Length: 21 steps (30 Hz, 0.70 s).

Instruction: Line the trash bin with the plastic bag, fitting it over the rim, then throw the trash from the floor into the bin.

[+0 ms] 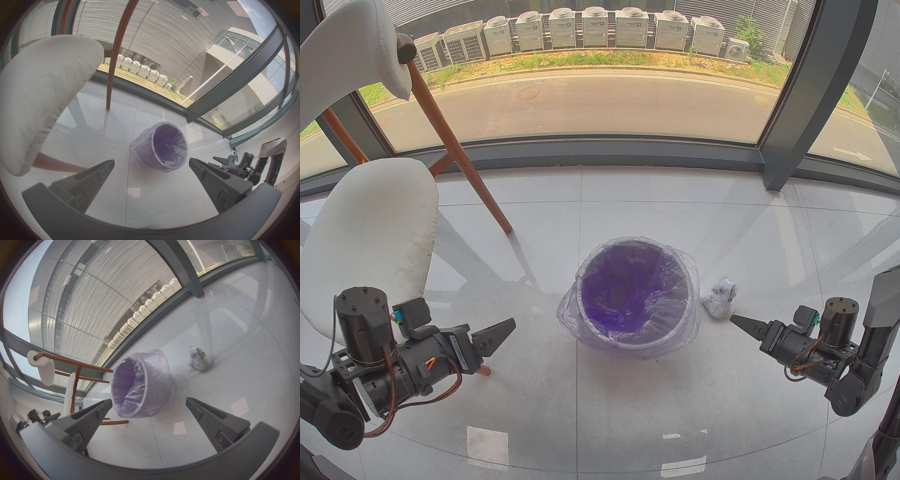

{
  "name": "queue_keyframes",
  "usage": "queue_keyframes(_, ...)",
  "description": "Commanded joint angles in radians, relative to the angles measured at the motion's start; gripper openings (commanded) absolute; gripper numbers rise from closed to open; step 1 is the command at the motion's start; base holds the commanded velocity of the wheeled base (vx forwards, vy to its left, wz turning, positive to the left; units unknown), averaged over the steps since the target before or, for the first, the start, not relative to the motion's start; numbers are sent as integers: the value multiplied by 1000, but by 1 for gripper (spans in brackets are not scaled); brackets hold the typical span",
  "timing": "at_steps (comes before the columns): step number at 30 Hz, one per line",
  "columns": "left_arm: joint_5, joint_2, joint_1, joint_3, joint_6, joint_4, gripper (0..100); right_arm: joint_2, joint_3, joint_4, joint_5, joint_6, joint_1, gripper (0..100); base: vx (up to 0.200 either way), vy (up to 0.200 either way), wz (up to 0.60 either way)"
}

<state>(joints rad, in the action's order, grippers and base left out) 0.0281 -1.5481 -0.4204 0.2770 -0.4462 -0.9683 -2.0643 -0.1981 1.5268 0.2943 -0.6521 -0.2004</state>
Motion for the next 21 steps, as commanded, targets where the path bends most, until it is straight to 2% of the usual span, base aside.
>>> queue_keyframes(1, 7, 102, 11, -64, -3, -9, 100, -94, -80, -48, 14, 0, 44, 100, 0, 0, 0)
queue_keyframes(6, 7, 106, 29, -67, -17, -13, 100, -132, -126, -120, 32, 3, 41, 100, 0, 0, 0)
queue_keyframes(11, 6, 128, 32, -79, -34, -13, 100, -201, -268, -189, 32, 23, 41, 100, 0, 0, 0)
queue_keyframes(16, 3, 126, 37, -75, -34, -13, 100, -258, -486, -410, 34, 51, 33, 100, 0, 0, 0)
queue_keyframes(18, 3, 126, 46, -73, -34, -13, 100, -283, -609, -556, 32, 49, 38, 100, 0, 0, 0)
queue_keyframes(19, 3, 126, 46, -73, -34, -13, 100, -283, -609, -556, 32, 49, 38, 100, 0, 0, 0)
queue_keyframes(20, 6, 128, 48, -75, -35, -13, 100, -287, -692, -656, 32, 49, 38, 100, 0, 0, 0)
queue_keyframes(21, 6, 128, 48, -75, -34, -13, 100, -289, -696, -662, 32, 49, 39, 100, 0, 0, 0)
